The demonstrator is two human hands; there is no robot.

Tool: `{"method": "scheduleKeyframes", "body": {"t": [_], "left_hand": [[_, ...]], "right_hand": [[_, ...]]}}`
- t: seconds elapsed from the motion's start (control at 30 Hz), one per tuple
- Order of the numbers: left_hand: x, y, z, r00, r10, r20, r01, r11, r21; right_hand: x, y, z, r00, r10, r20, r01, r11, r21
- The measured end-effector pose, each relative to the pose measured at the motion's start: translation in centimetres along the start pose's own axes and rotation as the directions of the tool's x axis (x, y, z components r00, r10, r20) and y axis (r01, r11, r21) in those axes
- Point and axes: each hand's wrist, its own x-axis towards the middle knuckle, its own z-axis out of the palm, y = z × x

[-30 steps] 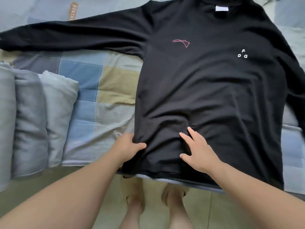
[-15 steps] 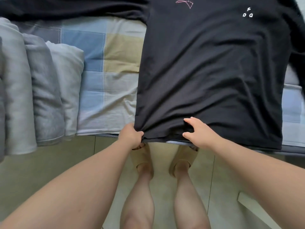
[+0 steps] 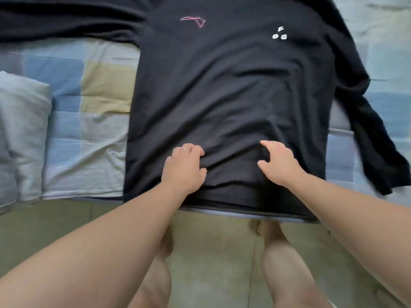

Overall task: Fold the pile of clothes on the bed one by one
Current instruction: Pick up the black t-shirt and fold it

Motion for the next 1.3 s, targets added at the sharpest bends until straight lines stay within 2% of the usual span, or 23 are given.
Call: {"method": "scheduleKeyframes", "body": {"t": [0.13, 0.3, 0.4, 0.47, 0.53, 0.67, 0.73, 0.8, 0.87, 0.9, 0.97, 1.0, 1.03, 1.07, 1.1, 1.13, 1.17, 1.2, 1.23, 1.27, 1.3], "left_hand": [[3.2, 9.6, 3.3, 0.991, 0.078, 0.110, -0.079, 0.997, 0.005], [5.2, 22.4, 8.2, 0.967, 0.165, 0.196, -0.174, 0.984, 0.028], [6.3, 28.0, 10.3, 0.976, 0.123, 0.179, -0.127, 0.992, 0.012], [7.4, 30.3, 11.0, 0.980, 0.121, 0.157, -0.124, 0.992, 0.012], [8.5, 31.6, 10.8, 0.983, 0.136, 0.124, -0.137, 0.991, 0.005], [11.2, 32.7, 9.0, 0.984, 0.178, 0.010, -0.178, 0.983, 0.049], [12.5, 32.8, 7.6, 0.983, 0.184, -0.014, -0.182, 0.981, 0.070], [13.6, 32.9, 6.1, 0.980, 0.195, -0.031, -0.191, 0.976, 0.102], [14.4, 33.2, 4.7, 0.977, 0.203, -0.066, -0.194, 0.973, 0.124], [14.8, 33.4, 4.0, 0.976, 0.200, -0.088, -0.188, 0.973, 0.132], [15.4, 34.5, 2.7, 0.971, 0.206, -0.125, -0.188, 0.972, 0.141], [15.7, 35.2, 2.2, 0.966, 0.213, -0.144, -0.193, 0.971, 0.140], [16.0, 35.9, 1.8, 0.964, 0.215, -0.158, -0.195, 0.972, 0.134], [16.5, 36.6, 1.5, 0.961, 0.220, -0.166, -0.202, 0.972, 0.123], [16.9, 37.4, 1.3, 0.960, 0.225, -0.167, -0.207, 0.971, 0.119], [17.5, 38.0, 1.3, 0.960, 0.230, -0.163, -0.210, 0.969, 0.127], [18.1, 38.6, 1.3, 0.960, 0.232, -0.160, -0.210, 0.967, 0.143], [18.7, 39.0, 1.4, 0.958, 0.236, -0.164, -0.210, 0.964, 0.161], [19.4, 39.4, 1.5, 0.955, 0.241, -0.174, -0.210, 0.961, 0.179], [20.2, 39.7, 1.6, 0.951, 0.242, -0.190, -0.206, 0.959, 0.193], [21.0, 39.9, 1.6, 0.951, 0.234, -0.204, -0.194, 0.961, 0.198]], "right_hand": [[2.7, 9.1, -5.0, 0.999, 0.054, -0.001, -0.054, 0.985, -0.162], [6.0, 20.1, -11.2, 0.984, 0.166, -0.061, -0.171, 0.980, -0.102], [7.3, 24.1, -13.2, 0.971, 0.106, -0.214, -0.135, 0.983, -0.126], [8.1, 25.4, -14.1, 0.930, 0.114, -0.351, -0.152, 0.985, -0.084], [9.0, 26.2, -14.7, 0.895, 0.179, -0.408, -0.203, 0.979, -0.016], [11.1, 27.7, -16.7, 0.886, 0.329, -0.328, -0.315, 0.944, 0.097], [11.6, 28.2, -18.0, 0.898, 0.338, -0.283, -0.292, 0.937, 0.192], [11.1, 28.3, -19.4, 0.891, 0.327, -0.314, -0.231, 0.924, 0.304], [10.1, 28.3, -22.1, 0.837, 0.326, -0.439, -0.200, 0.930, 0.309], [9.7, 28.4, -23.8, 0.785, 0.293, -0.546, -0.172, 0.949, 0.263], [8.8, 29.3, -27.8, 0.642, 0.177, -0.746, -0.128, 0.984, 0.124], [8.4, 30.2, -29.3, 0.567, 0.128, -0.814, -0.128, 0.990, 0.066], [8.2, 31.2, -30.3, 0.522, 0.092, -0.848, -0.142, 0.990, 0.020], [8.2, 32.3, -30.7, 0.527, 0.073, -0.846, -0.185, 0.982, -0.030], [8.4, 33.5, -30.5, 0.593, 0.077, -0.802, -0.257, 0.962, -0.097], [8.6, 34.6, -29.9, 0.688, 0.125, -0.715, -0.335, 0.929, -0.160], [9.0, 35.5, -29.4, 0.771, 0.227, -0.595, -0.413, 0.889, -0.196], [9.5, 36.2, -29.0, 0.811, 0.360, -0.461, -0.491, 0.847, -0.202], [9.9, 36.7, -28.9, 0.820, 0.457, -0.344, -0.532, 0.831, -0.165], [10.4, 37.0, -28.8, 0.830, 0.482, -0.282, -0.527, 0.843, -0.108], [11.2, 37.4, -28.5, 0.851, 0.443, -0.281, -0.478, 0.876, -0.065]]}}
